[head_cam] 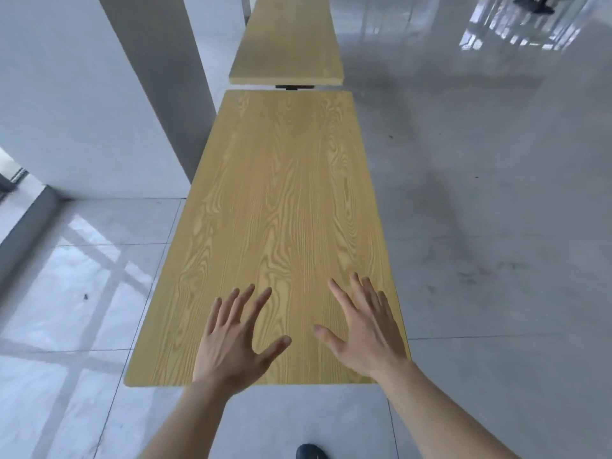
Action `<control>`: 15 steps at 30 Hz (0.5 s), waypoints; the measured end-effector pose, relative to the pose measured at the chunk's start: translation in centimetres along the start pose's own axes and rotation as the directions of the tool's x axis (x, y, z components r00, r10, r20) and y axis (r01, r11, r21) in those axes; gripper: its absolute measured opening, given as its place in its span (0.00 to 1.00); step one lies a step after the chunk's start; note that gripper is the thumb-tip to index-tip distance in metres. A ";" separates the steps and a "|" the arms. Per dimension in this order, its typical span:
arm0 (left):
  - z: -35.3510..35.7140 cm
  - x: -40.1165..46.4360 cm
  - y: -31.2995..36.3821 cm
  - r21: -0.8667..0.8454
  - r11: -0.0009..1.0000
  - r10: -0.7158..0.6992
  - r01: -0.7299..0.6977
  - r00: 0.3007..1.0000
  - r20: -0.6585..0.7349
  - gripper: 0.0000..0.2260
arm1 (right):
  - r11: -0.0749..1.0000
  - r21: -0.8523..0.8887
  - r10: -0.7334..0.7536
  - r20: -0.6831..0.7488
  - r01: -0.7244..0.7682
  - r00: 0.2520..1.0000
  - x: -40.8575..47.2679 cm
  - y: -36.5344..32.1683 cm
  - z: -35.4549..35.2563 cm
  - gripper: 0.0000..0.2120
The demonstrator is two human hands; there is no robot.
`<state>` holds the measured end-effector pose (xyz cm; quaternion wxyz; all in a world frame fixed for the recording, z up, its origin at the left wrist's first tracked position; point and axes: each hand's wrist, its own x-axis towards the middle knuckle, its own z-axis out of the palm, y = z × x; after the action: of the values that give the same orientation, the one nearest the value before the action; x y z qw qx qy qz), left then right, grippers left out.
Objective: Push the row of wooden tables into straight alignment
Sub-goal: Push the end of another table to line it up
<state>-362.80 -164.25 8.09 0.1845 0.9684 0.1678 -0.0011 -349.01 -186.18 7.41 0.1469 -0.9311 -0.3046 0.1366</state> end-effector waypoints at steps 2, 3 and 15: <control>1.8 -0.1 -1.0 0.004 0.999 0.039 -0.039 0.999 0.025 0.42 | 0.999 -0.020 0.026 0.011 -0.026 1.000 -0.6 0.5 2.0 0.44; 2.7 -0.3 -1.5 0.006 0.998 0.056 -0.056 0.998 0.039 0.42 | 0.999 -0.029 0.037 0.014 -0.037 0.999 -1.0 0.7 3.2 0.45; 11.8 -2.9 -6.0 0.042 0.978 0.204 -0.206 0.978 0.045 0.42 | 0.994 -0.109 0.030 -0.018 -0.031 0.999 -5.6 2.5 14.3 0.49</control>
<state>-366.75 -164.13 -4.92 0.1643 0.9844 0.0633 -0.0055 -356.94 -188.77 -5.71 0.0964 -0.9434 -0.2960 0.1142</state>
